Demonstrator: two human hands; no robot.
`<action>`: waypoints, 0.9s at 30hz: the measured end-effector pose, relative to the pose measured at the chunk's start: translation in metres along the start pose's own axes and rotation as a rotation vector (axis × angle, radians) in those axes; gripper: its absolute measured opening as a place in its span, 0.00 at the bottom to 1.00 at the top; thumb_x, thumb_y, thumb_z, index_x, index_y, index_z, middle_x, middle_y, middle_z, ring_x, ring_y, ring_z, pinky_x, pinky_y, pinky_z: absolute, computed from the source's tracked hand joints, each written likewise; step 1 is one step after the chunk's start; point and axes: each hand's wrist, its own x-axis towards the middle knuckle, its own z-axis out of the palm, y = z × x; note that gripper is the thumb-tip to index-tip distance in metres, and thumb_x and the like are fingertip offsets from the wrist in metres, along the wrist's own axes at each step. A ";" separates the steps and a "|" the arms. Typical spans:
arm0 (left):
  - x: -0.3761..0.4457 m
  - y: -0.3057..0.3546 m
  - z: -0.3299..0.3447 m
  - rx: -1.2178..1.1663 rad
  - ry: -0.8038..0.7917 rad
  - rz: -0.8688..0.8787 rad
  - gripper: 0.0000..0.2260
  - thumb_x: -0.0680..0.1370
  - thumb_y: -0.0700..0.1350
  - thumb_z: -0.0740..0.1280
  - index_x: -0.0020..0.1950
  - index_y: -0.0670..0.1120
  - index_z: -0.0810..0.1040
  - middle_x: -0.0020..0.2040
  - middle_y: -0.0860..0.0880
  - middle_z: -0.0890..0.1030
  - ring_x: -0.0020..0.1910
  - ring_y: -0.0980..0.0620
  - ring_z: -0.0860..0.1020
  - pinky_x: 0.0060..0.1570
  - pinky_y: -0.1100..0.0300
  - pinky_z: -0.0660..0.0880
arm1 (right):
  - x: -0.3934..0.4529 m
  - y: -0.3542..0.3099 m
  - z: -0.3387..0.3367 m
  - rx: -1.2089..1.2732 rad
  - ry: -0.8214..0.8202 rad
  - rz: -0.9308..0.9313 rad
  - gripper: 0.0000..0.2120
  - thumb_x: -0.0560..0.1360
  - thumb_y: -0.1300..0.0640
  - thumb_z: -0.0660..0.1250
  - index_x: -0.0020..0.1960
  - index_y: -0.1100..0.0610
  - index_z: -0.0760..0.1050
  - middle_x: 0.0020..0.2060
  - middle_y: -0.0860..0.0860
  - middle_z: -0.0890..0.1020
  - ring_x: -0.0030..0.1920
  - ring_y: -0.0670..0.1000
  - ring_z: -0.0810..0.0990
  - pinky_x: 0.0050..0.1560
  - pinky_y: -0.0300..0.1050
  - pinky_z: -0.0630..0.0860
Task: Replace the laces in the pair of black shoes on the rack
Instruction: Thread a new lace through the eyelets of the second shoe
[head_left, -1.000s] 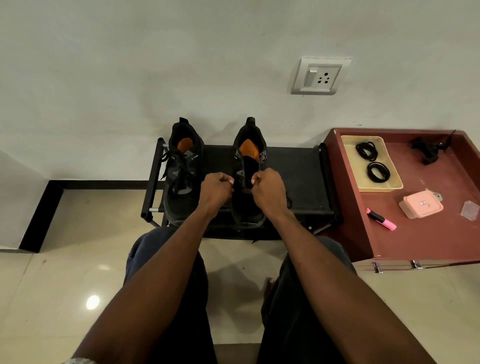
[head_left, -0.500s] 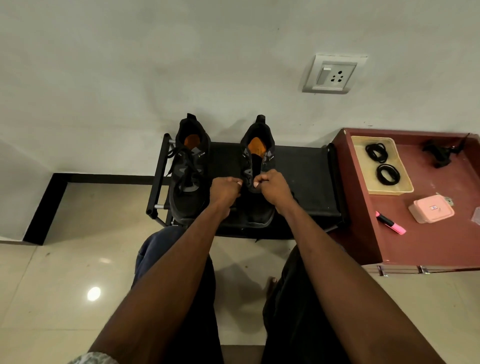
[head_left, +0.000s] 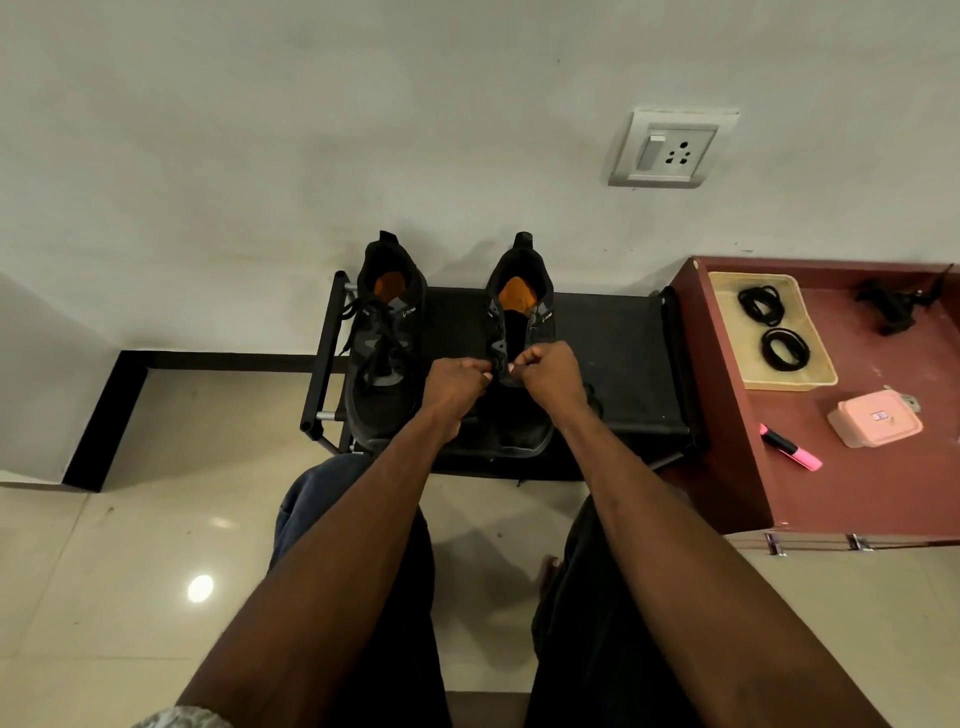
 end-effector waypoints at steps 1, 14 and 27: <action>0.000 -0.001 -0.001 0.010 0.004 -0.005 0.11 0.78 0.33 0.67 0.58 0.42 0.83 0.49 0.47 0.84 0.45 0.55 0.79 0.43 0.67 0.75 | 0.001 0.002 0.001 0.005 -0.003 0.012 0.17 0.73 0.65 0.72 0.30 0.50 0.78 0.36 0.52 0.83 0.41 0.50 0.82 0.49 0.48 0.80; -0.001 -0.009 0.000 0.037 0.007 0.177 0.06 0.76 0.42 0.73 0.53 0.45 0.85 0.44 0.50 0.85 0.42 0.57 0.83 0.43 0.64 0.78 | 0.005 0.005 -0.005 0.184 -0.164 0.180 0.12 0.73 0.64 0.70 0.35 0.51 0.84 0.40 0.50 0.85 0.58 0.55 0.80 0.69 0.54 0.72; -0.017 0.027 -0.016 -0.630 -0.186 0.034 0.04 0.83 0.35 0.57 0.53 0.41 0.71 0.51 0.36 0.84 0.54 0.40 0.84 0.59 0.46 0.79 | -0.004 -0.005 -0.036 -0.070 -0.069 -0.086 0.25 0.77 0.70 0.56 0.66 0.53 0.79 0.63 0.55 0.73 0.57 0.54 0.77 0.54 0.44 0.76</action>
